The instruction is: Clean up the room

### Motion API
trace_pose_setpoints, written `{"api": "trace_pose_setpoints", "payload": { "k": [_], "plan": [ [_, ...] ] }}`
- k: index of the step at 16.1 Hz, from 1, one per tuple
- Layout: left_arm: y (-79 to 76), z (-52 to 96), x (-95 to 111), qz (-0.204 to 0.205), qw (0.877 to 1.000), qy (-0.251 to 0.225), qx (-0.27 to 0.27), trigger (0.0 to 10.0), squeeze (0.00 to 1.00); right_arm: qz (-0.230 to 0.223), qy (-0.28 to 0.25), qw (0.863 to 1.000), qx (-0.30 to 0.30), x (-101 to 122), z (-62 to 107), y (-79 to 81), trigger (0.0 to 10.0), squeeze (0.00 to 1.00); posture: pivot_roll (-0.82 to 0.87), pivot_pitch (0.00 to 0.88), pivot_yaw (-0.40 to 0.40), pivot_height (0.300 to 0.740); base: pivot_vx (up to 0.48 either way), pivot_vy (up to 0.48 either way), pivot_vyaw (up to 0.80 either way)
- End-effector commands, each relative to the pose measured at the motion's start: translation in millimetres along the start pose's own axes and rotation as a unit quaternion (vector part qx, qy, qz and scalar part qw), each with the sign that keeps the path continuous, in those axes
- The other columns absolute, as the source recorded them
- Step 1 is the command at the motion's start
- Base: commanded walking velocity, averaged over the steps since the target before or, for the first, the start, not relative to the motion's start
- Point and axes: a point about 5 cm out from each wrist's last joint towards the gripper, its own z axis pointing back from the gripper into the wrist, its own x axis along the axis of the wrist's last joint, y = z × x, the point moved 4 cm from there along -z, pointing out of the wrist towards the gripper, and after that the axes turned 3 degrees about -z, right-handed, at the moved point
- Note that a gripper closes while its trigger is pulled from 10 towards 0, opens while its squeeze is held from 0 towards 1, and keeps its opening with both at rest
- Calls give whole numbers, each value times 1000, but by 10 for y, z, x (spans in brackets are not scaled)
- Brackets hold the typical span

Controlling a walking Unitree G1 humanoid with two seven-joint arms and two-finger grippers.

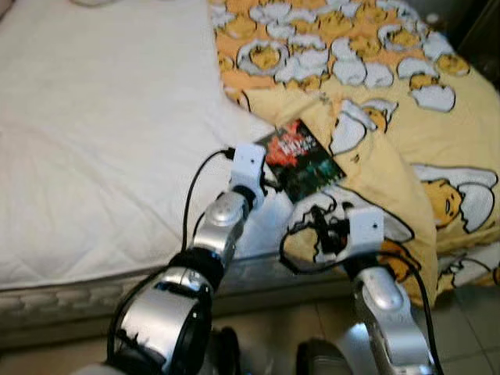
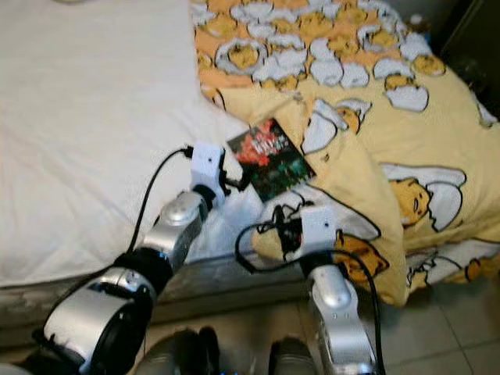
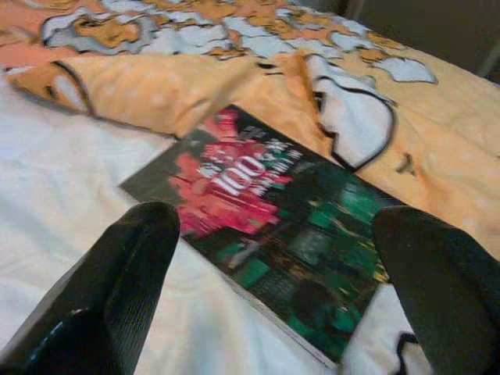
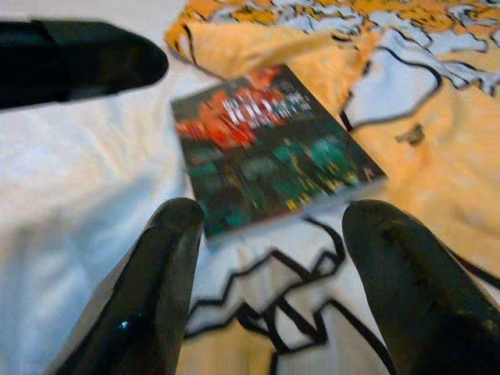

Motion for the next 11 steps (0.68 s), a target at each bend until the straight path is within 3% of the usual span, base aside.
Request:
{"api": "trace_pose_setpoints", "payload": {
  "k": [1,5,9,11],
  "plan": [
    [-38,6,-28,-3,1000,4,-8,10000,1000,3,-1,1000,-4,-7,3,-12,10000,0,-166,92,29,684,0,0,0],
    [-50,6,-18,-6,1000,1,-14,10000,1000,15,-5,1000,-9,-5,1,-22,10000,0,-168,92,31,684,0,0,720],
    [-82,3,20,3,999,-11,-30,10000,1000,24,-11,1000,-4,10,7,12,10000,0,-169,101,32,684,0,0,0],
    [-94,4,39,5,999,-18,-34,10000,1000,23,-11,1000,-2,9,13,21,10000,0,-169,106,33,684,338,-338,0]
  ]
}}
